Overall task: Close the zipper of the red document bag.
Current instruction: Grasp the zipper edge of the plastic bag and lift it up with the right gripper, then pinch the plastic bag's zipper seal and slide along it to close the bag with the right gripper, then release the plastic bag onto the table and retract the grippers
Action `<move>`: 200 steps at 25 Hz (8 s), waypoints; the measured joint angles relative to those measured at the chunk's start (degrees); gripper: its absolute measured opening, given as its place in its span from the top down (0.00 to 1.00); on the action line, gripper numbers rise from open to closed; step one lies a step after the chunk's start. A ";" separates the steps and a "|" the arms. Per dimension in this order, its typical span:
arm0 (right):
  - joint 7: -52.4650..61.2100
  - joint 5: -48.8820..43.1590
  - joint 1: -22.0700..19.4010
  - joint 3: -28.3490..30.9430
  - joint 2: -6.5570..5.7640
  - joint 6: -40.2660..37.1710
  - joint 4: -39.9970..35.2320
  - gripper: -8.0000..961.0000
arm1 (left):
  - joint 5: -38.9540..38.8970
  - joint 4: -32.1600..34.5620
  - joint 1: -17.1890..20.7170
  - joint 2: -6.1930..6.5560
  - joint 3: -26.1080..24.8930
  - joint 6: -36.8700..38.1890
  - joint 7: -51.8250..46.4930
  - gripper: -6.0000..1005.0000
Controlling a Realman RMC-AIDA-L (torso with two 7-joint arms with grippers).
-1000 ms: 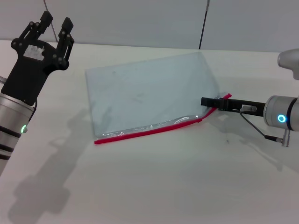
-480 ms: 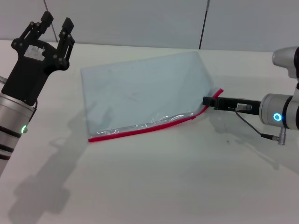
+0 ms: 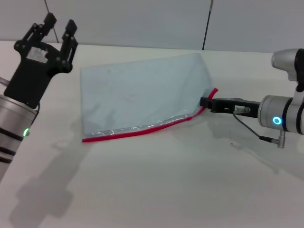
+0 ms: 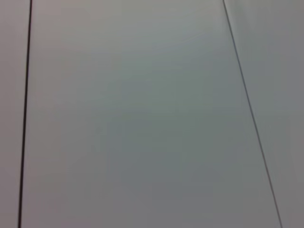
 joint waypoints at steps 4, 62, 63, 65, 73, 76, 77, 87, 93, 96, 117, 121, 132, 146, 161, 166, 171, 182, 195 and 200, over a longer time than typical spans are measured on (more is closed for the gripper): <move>-1.69 0.08 -0.34 1.78 -0.02 -3.83 0.03 0.97 | 3.60 0.00 -0.98 0.03 0.00 -2.40 -0.03 0.59; -5.72 3.85 1.99 3.01 -0.09 -14.83 1.61 0.94 | 14.23 -8.76 -7.24 -0.36 8.41 -29.08 19.71 0.61; -5.73 3.85 2.00 2.99 -0.09 -14.85 1.61 0.94 | 14.22 -8.77 -7.24 -0.36 8.39 -29.09 19.93 0.61; -5.75 3.85 2.05 2.92 -0.09 -14.87 1.61 0.94 | 14.21 -8.79 -7.23 -0.36 8.35 -29.10 20.17 0.63; -5.84 3.86 2.06 2.85 -0.09 -14.92 1.61 0.94 | 14.16 -8.96 -7.09 -0.45 8.35 -29.10 21.95 0.70; -5.85 4.01 2.00 2.98 -0.09 -14.92 1.61 0.94 | 14.12 -9.06 -6.94 -0.54 8.35 -29.10 22.79 0.74; -5.84 4.11 1.96 3.08 -0.09 -14.88 1.61 0.94 | 14.09 -9.20 -6.89 -0.57 8.35 -29.10 23.09 0.76; -5.66 4.31 1.47 3.43 -0.09 -14.24 0.99 0.93 | 13.22 -10.81 -6.25 -0.60 8.36 -28.45 26.38 0.82; -5.62 4.31 1.44 3.47 -0.09 -13.71 1.03 0.93 | 10.41 -12.47 -5.37 -0.60 8.35 -27.89 31.09 0.81; -5.64 4.31 1.44 3.47 -0.09 -13.69 1.05 0.93 | 10.38 -12.50 -5.33 -0.59 8.35 -27.89 31.11 0.81; -5.71 4.29 1.35 3.46 -0.09 -13.69 0.98 0.92 | 10.38 -12.48 -5.18 -0.53 8.35 -27.91 30.79 0.90; -5.73 4.29 1.35 3.47 -0.09 -13.69 1.03 0.91 | 10.17 -12.48 -5.18 -0.53 8.35 -27.94 30.78 0.90; -5.91 5.51 0.89 3.46 -0.09 -13.69 0.41 0.91 | 9.00 -12.55 -5.19 -0.53 8.81 -28.04 30.76 0.91; -5.46 11.47 -2.70 3.46 -0.49 -14.27 -4.91 0.90 | 9.33 -12.58 -4.80 -0.45 8.88 -28.33 30.76 0.91; -4.21 16.57 -7.60 3.46 -0.88 -15.72 -9.71 0.89 | 9.10 -12.53 -4.37 -0.36 8.88 -28.40 30.72 0.89; -3.20 17.09 -8.85 3.46 -0.88 -16.46 -11.25 0.89 | 9.06 -12.51 -4.37 -0.34 8.88 -28.40 30.69 0.88; -3.11 18.49 -10.08 3.46 -0.88 -16.51 -11.58 0.89 | 9.06 -12.58 -4.31 -0.27 8.88 -28.40 30.68 0.87; -2.34 22.01 -13.29 3.53 -0.96 -17.42 -14.49 0.88 | 9.06 -12.43 -3.83 -0.27 8.88 -28.33 30.68 0.84; -2.42 23.78 -15.37 6.74 -0.75 -17.56 -16.16 0.87 | 8.92 -12.14 -3.55 -0.27 8.39 -27.09 30.52 0.81; -2.35 23.40 -15.34 6.69 -0.88 -17.10 -16.20 0.87 | 8.87 -12.00 -3.09 -0.26 8.23 -25.41 29.71 0.76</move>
